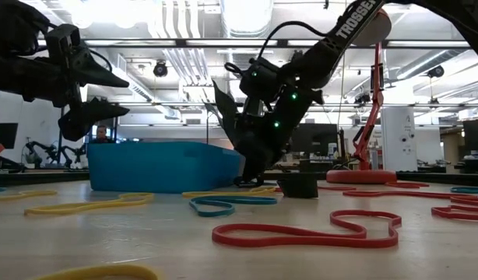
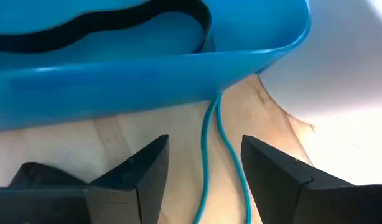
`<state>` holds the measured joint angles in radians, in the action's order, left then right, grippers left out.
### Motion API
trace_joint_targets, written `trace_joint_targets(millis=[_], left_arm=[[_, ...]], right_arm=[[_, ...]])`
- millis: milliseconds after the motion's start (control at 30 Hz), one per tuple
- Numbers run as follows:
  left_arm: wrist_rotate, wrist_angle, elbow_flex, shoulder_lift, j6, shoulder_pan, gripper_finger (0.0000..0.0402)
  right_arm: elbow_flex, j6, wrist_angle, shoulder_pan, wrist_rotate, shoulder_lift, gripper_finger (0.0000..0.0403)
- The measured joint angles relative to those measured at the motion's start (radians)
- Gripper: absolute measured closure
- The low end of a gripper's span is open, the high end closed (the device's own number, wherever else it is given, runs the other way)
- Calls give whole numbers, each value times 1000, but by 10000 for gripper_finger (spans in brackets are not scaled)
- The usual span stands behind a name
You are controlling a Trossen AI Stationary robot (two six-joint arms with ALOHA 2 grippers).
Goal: Pick and place rubber bands into bin
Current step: Put the blue rubber band into the blue bin
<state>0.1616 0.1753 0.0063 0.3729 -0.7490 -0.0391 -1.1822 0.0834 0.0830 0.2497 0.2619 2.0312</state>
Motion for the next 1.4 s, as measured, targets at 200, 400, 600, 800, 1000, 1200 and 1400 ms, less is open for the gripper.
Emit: trace_joint_targets(millis=[200, 400, 600, 800, 1000, 1200, 1400], left_arm=[[0, 0, 0, -2, 0, 0, 162], [0, 1, 0, -2, 0, 0, 162], [0, 1, 0, -2, -1, 0, 162], [0, 1, 0, -2, -2, 0, 162], [0, 4, 0, -1, -3, 0, 162], [0, 5, 0, -2, -4, 0, 162], [0, 5, 0, -2, -4, 0, 162]], right_arm=[[50, -34, -131, 3, 0, 0, 216], [89, 24, -144, 22, -42, -3, 221], [122, 52, -232, 42, -56, -2, 256], [109, 71, -258, 62, -68, 25, 288], [13, 91, -243, 63, -127, 104, 333], [-59, 89, -123, 59, -136, 120, 389], [-53, 145, -22, 54, -159, 65, 394]])
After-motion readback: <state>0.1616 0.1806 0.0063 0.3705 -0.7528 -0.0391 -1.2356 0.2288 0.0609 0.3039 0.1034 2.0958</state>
